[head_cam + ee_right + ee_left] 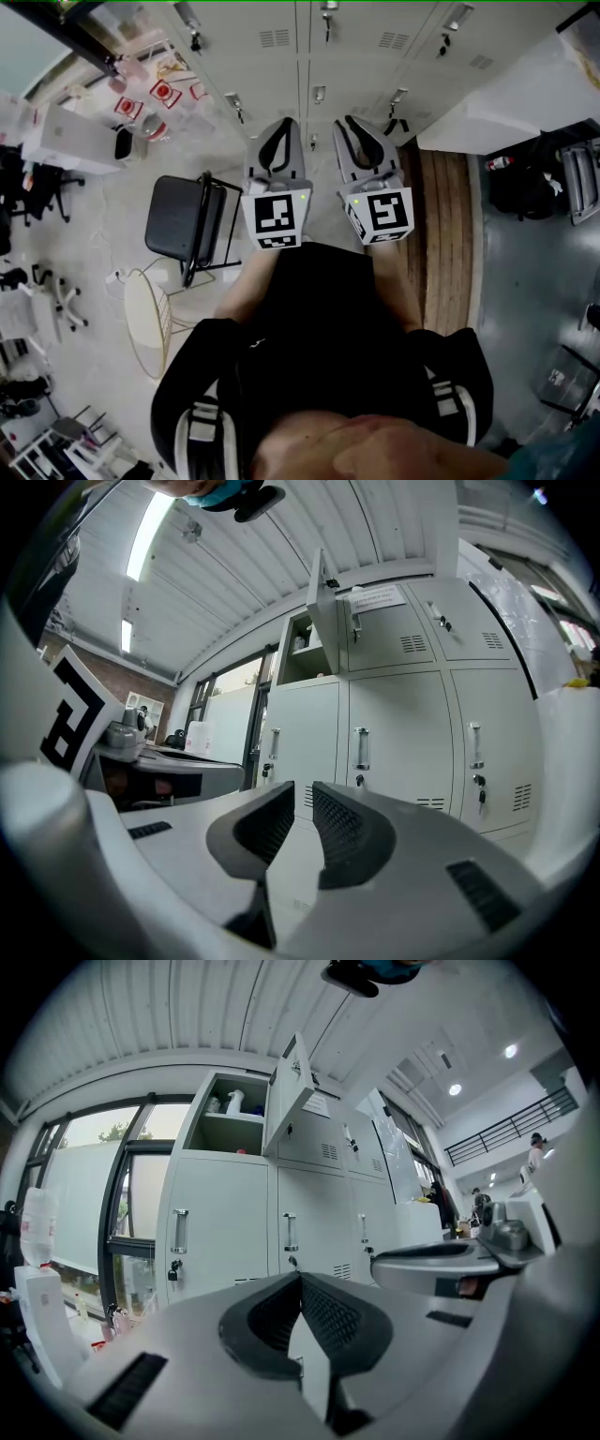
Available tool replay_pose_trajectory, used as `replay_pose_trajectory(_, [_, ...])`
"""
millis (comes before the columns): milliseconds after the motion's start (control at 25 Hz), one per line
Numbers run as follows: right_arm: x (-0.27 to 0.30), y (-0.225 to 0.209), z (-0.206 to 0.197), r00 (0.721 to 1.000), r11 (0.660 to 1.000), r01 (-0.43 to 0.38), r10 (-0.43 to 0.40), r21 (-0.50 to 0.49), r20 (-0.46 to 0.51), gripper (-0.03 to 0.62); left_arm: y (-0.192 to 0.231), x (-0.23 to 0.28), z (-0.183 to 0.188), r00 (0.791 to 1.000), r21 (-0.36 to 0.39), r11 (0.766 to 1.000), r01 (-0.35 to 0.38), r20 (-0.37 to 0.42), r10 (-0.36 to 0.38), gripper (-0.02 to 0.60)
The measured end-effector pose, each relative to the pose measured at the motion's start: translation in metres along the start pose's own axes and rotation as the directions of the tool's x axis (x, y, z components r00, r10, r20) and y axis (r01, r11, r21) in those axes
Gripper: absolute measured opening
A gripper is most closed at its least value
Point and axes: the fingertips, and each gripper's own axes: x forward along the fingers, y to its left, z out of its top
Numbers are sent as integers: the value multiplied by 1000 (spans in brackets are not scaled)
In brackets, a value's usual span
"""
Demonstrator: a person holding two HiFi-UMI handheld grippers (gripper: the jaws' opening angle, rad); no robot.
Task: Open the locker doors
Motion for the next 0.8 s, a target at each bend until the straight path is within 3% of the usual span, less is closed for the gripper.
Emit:
replay_pose_trajectory(240, [-1,-1,-1,1000,1000,6,-6,4,0,64,-6,2,-7,998,2,999,49,-27,-49,9])
replay_pose_trajectory(520, [-4,-2,-2,1000,1000,7,-7,4,-3,64,1,-1,-2,1000,-46,999,8,15,-8,9])
replay_pose_trajectory(800, [-6,3,-4,1000,1000,2,-2,4,-9,64,1,-4,-2,1000,-44,999,9,18,-8,9])
